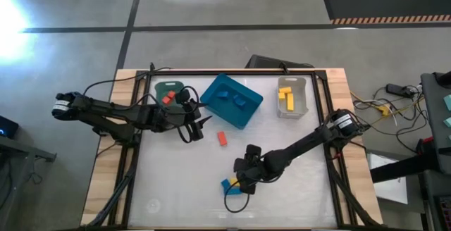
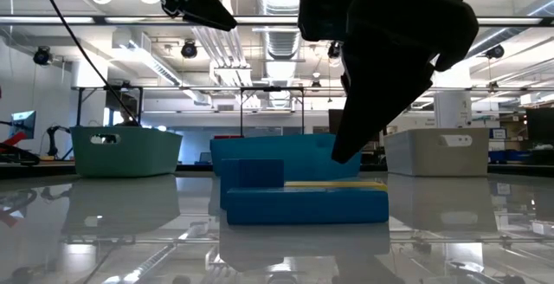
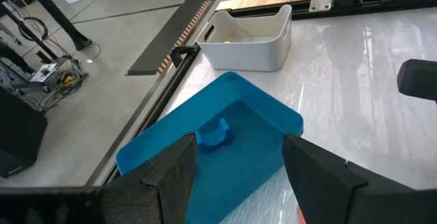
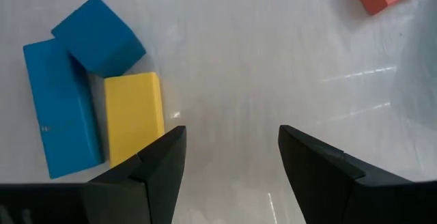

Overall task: Sort & place blocks by color
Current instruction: Put the yellow block into the gray bin

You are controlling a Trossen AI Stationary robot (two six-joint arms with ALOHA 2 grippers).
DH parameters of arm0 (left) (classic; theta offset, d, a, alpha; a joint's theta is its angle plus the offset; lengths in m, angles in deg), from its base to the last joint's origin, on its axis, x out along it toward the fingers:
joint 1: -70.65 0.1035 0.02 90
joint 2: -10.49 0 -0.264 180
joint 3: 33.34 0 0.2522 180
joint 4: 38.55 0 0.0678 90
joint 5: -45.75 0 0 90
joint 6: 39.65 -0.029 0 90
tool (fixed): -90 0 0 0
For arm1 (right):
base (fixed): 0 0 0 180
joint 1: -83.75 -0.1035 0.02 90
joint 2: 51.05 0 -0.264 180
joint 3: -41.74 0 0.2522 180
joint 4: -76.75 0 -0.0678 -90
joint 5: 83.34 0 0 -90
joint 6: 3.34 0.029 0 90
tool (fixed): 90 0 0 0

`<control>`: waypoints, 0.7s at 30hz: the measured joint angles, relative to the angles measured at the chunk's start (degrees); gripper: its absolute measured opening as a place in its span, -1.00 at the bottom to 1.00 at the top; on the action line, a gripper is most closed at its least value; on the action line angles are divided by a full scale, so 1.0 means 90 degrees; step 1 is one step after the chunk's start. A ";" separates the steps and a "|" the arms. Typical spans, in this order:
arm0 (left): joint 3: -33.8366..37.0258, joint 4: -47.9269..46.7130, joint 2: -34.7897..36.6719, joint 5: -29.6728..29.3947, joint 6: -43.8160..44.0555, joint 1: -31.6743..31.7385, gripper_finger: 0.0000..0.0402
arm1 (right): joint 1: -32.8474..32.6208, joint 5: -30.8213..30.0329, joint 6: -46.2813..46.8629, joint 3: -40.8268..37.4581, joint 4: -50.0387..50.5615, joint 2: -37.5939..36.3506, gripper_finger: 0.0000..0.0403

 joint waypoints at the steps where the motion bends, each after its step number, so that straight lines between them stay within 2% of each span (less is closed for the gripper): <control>1: 0.0000 0.0000 0.0000 0.0000 0.0000 0.0000 0.00 | 0.0000 0.0000 0.0000 0.0000 0.0001 0.0000 0.11; 21: 0.0000 -0.0010 0.0002 0.0000 0.0010 -0.0002 0.00 | 0.0000 0.0000 0.0046 -0.0002 -0.0113 0.0000 0.11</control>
